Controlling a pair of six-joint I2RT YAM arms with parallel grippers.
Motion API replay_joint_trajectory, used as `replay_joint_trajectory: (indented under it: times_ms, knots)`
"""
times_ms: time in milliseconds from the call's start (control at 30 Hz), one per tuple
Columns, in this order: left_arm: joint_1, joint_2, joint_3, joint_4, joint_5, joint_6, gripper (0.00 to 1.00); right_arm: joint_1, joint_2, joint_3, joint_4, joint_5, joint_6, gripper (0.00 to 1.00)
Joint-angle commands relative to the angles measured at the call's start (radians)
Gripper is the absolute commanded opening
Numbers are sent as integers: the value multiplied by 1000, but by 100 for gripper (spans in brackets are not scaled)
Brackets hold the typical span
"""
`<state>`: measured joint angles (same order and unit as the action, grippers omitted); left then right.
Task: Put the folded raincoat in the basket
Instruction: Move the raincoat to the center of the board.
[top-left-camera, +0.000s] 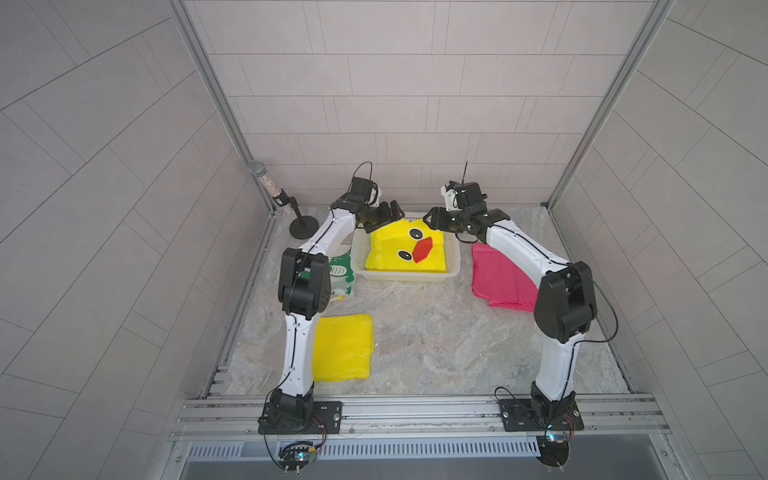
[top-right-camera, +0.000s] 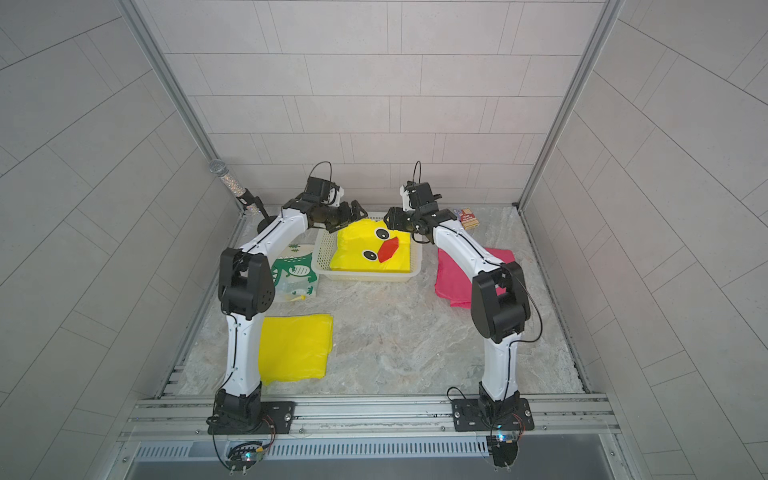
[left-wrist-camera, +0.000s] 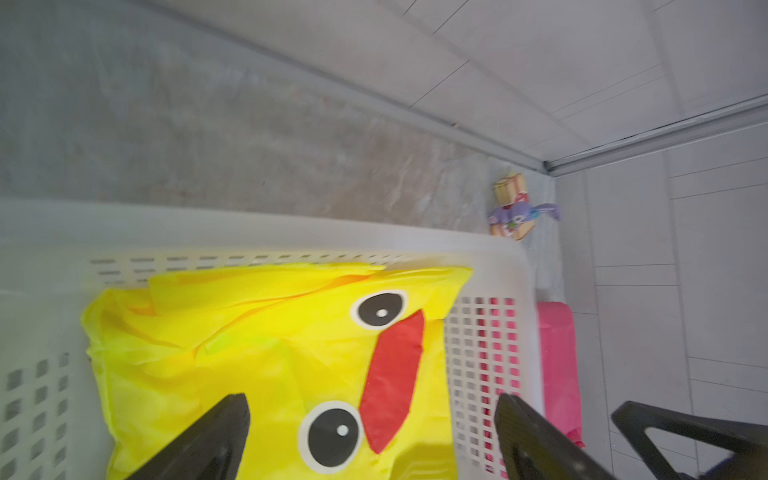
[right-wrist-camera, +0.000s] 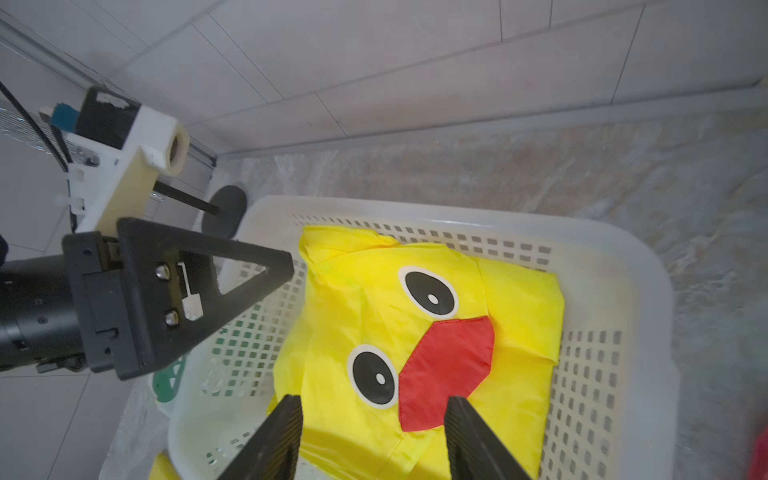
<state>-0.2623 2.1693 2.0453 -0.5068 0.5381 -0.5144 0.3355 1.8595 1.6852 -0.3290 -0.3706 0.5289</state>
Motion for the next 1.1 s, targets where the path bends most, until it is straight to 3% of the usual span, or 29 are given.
replay_joint_trajectory:
  times_ms: [0, 133, 233, 367, 433, 500, 633, 767, 1067]
  knots:
    - [1, -187, 61, -72, 1, 66, 100, 12, -156, -68, 16, -4, 16, 61]
    - [1, -381, -121, -108, -86, 115, 100, 42, -341, -247, 6, 14, 45, 61]
    - [15, -602, -466, 46, -164, 61, 100, 85, -483, -416, 7, 38, 69, 61]
    - [127, -927, -959, 318, -197, -122, 100, 165, -641, -626, 23, 67, 138, 59]
    - [195, -1063, -1087, 280, -244, -196, 100, 215, -692, -708, 30, 92, 176, 58]
    - [257, -1132, -1138, 176, -203, -202, 100, 276, -727, -772, 35, 125, 218, 58]
    - [263, -1159, -1141, -19, -218, -158, 100, 405, -712, -854, 98, 185, 285, 58]
    - [264, -1167, -1157, -146, -324, -142, 100, 526, -596, -856, 144, 214, 353, 59]
    - [284, -1167, -1189, -219, -404, -108, 100, 697, -237, -726, 218, 245, 446, 64]
